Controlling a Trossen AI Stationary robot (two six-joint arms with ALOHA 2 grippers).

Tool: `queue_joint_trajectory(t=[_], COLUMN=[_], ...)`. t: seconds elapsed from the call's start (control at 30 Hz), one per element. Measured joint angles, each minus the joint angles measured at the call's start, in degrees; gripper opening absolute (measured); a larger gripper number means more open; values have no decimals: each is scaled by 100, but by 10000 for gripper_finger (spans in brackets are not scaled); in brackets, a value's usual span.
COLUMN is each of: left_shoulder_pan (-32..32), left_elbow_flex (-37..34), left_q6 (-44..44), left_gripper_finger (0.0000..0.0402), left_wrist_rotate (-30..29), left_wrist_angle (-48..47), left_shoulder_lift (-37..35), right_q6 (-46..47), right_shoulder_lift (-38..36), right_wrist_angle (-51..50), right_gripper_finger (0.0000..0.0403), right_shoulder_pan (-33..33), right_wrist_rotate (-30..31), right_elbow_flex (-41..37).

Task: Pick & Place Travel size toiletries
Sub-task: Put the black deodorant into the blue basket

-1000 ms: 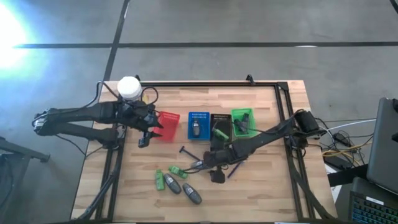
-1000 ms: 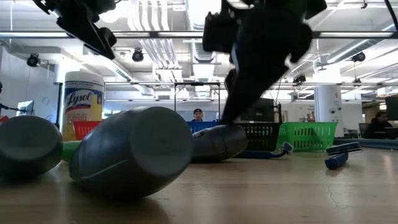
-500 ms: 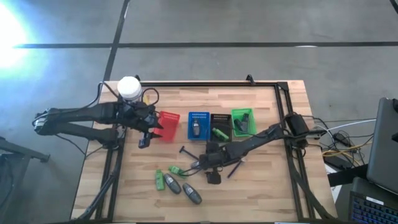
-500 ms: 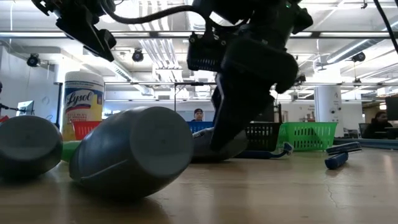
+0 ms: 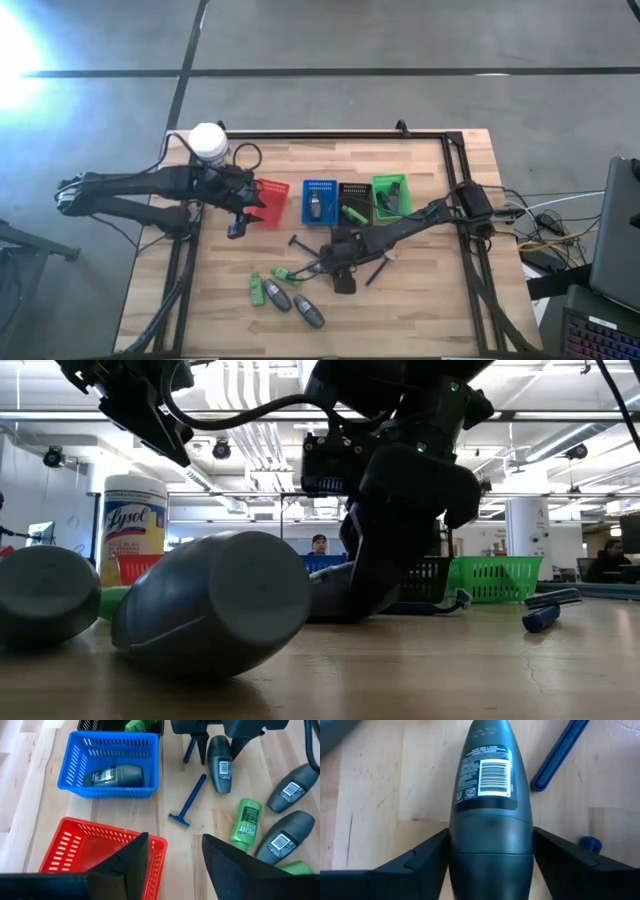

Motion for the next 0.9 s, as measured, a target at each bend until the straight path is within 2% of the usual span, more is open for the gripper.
queue_joint_trajectory(t=[0.23, 0.53, 0.63, 0.73, 0.9], left_shoulder_pan=[3, -65, -185, -328, -567], left_elbow_flex=[0, 0, 0, 0, 1], left_q6=[295, 1387, 2182, 3020, 3803], left_gripper_finger=[188, 188, 188, 191, 213], left_wrist_rotate=[-2, 126, -141, -462, -681], left_wrist_angle=[-21, -321, -221, 138, 1435], left_shoulder_lift=[25, -22, -22, -35, -12], right_q6=[130, 518, 687, 893, 1526], right_shoulder_lift=[-122, -500, -878, -1242, -1638], right_wrist_angle=[-206, -829, -891, -914, -821], right_gripper_finger=[196, 196, 196, 196, 196], right_shoulder_pan=[-39, -111, -275, -577, -1132], right_wrist_rotate=[-148, -332, -427, -515, -1137], right_elbow_flex=[36, 490, 574, 570, 676])
